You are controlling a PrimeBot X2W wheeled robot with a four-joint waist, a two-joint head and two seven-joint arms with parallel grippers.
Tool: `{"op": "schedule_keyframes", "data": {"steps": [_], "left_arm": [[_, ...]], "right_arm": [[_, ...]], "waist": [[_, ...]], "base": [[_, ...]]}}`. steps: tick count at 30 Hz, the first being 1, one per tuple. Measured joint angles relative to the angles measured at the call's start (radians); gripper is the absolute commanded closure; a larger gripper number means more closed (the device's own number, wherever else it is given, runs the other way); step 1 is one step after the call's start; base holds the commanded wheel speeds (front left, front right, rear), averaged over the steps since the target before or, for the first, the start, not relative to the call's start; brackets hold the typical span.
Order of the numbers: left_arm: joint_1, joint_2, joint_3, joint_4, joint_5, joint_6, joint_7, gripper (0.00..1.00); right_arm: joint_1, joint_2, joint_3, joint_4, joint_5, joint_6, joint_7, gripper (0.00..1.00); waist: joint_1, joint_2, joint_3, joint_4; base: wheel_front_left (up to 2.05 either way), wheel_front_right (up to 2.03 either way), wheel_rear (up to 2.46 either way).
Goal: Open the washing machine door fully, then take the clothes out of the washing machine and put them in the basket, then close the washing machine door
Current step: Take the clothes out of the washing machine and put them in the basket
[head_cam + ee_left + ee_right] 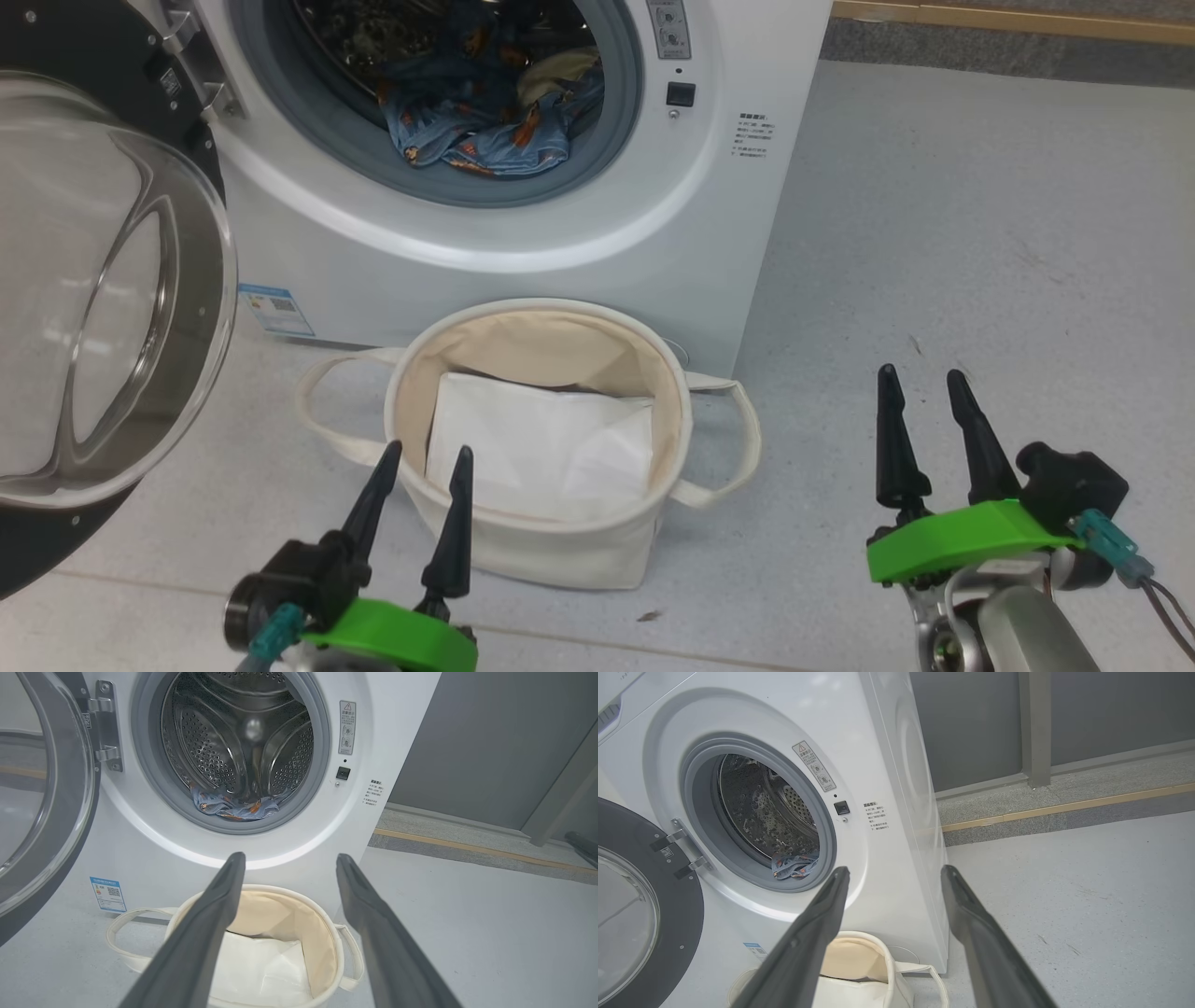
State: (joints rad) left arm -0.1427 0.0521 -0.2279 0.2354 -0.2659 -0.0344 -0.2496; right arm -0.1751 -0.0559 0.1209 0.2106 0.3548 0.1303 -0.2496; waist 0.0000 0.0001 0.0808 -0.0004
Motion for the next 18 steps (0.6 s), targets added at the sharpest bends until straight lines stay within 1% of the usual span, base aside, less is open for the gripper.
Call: {"op": "schedule_keyframes", "data": {"steps": [3, 5, 9, 13, 18], "left_arm": [[0.001, 0.0, -0.005, 0.022, -0.005, -0.005, 0.0, 0.0], [0.003, -0.001, -0.015, 0.047, -0.029, -0.01, 0.0, 0.0], [0.003, -0.001, -0.016, 0.05, -0.03, -0.01, 0.0, 0.0], [0.003, -0.002, -0.025, 0.04, -0.024, -0.008, 0.0, 0.0], [0.002, -0.002, -0.034, 0.03, -0.015, -0.006, 0.0, 0.0]], "right_arm": [[0.0, 0.0, 0.001, 0.005, 0.005, 0.0, 0.0, 0.0], [0.0, 0.0, 0.003, 0.006, 0.007, 0.0, 0.0, 0.0], [0.0, 0.0, 0.007, 0.007, 0.007, 0.0, 0.0, 0.0], [0.0, 0.001, 0.007, 0.007, 0.008, 0.0, 0.0, 0.0], [0.0, 0.002, 0.009, 0.007, 0.008, 0.0, 0.0, 0.0]], "waist": [[0.0, 0.0, -0.004, 0.0], [0.0, 0.0, -0.007, 0.0], [0.0, 0.0, -0.005, 0.001], [0.0, 0.0, 0.007, 0.005], [0.0, 0.0, 0.021, 0.008]], "base": [[0.0, 0.0, 0.0], [0.14, -0.17, 0.03], [0.43, -0.7, 0.27], [1.0, -1.28, 0.29], [1.71, -2.0, 0.29]]}}
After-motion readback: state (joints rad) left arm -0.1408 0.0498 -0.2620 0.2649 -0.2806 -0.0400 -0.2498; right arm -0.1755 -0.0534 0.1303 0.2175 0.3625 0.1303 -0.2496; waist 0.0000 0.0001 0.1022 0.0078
